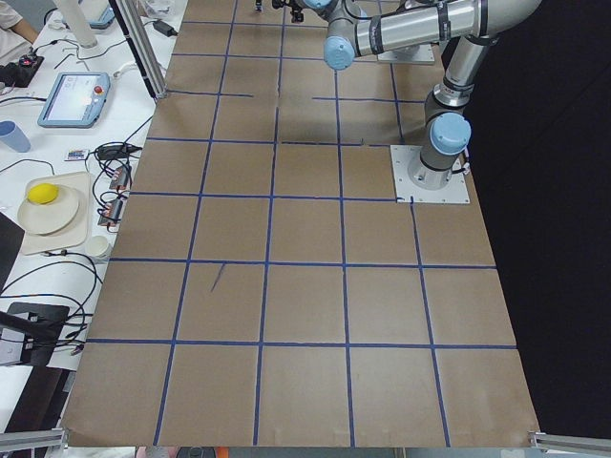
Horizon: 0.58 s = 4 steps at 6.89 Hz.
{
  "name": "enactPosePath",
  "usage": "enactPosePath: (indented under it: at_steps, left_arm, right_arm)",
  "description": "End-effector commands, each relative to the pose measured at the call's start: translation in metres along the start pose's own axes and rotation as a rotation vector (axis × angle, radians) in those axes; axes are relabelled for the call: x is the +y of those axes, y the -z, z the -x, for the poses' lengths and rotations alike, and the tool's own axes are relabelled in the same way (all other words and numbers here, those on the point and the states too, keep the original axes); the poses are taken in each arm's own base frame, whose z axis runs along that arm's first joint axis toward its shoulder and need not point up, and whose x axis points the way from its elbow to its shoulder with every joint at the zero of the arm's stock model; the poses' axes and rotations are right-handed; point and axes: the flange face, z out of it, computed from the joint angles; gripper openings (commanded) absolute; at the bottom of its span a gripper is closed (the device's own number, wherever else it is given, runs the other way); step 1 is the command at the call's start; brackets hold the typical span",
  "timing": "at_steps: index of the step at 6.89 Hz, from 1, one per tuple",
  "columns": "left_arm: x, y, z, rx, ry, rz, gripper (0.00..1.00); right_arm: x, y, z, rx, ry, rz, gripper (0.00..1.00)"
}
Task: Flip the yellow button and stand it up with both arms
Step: 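Carry the yellow button away with the right gripper while the left arm withdraws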
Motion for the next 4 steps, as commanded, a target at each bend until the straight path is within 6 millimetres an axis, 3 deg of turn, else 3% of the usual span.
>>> enactPosePath:
  at_steps: [1,2,3,4]
  left_arm:
    - [-0.02,0.017,-0.035,-0.169,0.067,0.019,0.99]
    - [-0.025,0.024,-0.05,-0.279,0.077,0.023,0.99]
    - [-0.031,0.037,-0.057,-0.41,0.092,0.02,0.99]
    - [-0.017,0.052,-0.056,-0.533,0.103,0.014,0.99]
  right_arm:
    - [-0.04,0.026,-0.029,0.22,0.284,-0.223,0.02]
    - [-0.045,0.039,-0.033,0.288,0.456,-0.306,0.02]
    - [-0.062,0.06,-0.047,0.332,0.458,-0.365,0.0]
    - [-0.064,0.093,-0.061,0.345,0.556,-0.449,0.0]
